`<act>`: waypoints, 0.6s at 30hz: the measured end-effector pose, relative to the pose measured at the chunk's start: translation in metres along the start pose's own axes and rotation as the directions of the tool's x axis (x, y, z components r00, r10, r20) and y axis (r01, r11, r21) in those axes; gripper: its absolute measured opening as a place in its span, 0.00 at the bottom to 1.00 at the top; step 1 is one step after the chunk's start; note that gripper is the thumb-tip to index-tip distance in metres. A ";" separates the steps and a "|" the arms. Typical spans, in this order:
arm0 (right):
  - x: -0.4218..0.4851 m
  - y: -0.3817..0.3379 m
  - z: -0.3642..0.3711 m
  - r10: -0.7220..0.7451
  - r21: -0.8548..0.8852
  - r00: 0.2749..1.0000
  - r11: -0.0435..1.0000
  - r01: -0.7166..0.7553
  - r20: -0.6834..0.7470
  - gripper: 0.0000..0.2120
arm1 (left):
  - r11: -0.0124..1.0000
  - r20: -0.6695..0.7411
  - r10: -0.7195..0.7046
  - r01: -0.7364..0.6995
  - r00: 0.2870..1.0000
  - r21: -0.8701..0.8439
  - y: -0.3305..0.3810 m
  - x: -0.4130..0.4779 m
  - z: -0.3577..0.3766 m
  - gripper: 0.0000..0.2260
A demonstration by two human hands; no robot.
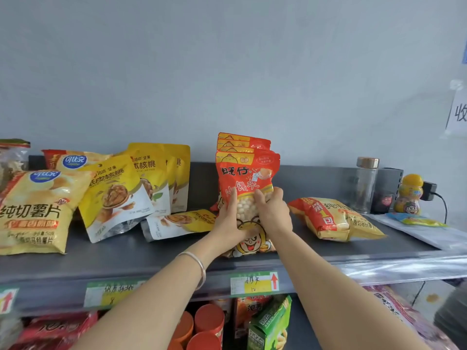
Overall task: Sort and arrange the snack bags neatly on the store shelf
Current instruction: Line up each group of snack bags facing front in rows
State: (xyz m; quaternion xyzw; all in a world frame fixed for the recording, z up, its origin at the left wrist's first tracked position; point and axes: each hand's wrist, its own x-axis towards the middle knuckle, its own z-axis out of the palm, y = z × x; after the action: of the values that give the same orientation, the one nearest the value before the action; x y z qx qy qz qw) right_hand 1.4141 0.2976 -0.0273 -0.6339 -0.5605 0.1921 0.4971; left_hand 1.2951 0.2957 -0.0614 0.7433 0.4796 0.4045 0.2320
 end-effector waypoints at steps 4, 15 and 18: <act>-0.009 -0.006 0.002 0.069 -0.139 0.997 0.988 -0.074 -0.038 0.26 | 0.997 0.059 0.061 -0.064 0.996 0.054 -0.005 -0.009 -0.003 0.48; -0.062 -0.048 0.051 -0.672 -0.498 0.736 0.612 0.614 0.081 0.17 | 0.760 -0.181 0.010 0.110 0.984 0.641 -0.033 -0.049 -0.098 0.25; -0.074 -0.056 0.075 -0.413 -0.445 0.840 0.715 0.539 0.353 0.14 | 0.645 -0.227 -0.126 0.254 0.966 0.721 -0.056 -0.063 -0.118 0.25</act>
State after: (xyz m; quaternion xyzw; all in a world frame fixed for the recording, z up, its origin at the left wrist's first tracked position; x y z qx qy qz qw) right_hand 1.3027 0.2556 -0.0352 -0.5518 -0.7890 -0.0331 0.2681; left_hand 1.1549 0.2579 -0.0594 0.6843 0.6946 0.2036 -0.0885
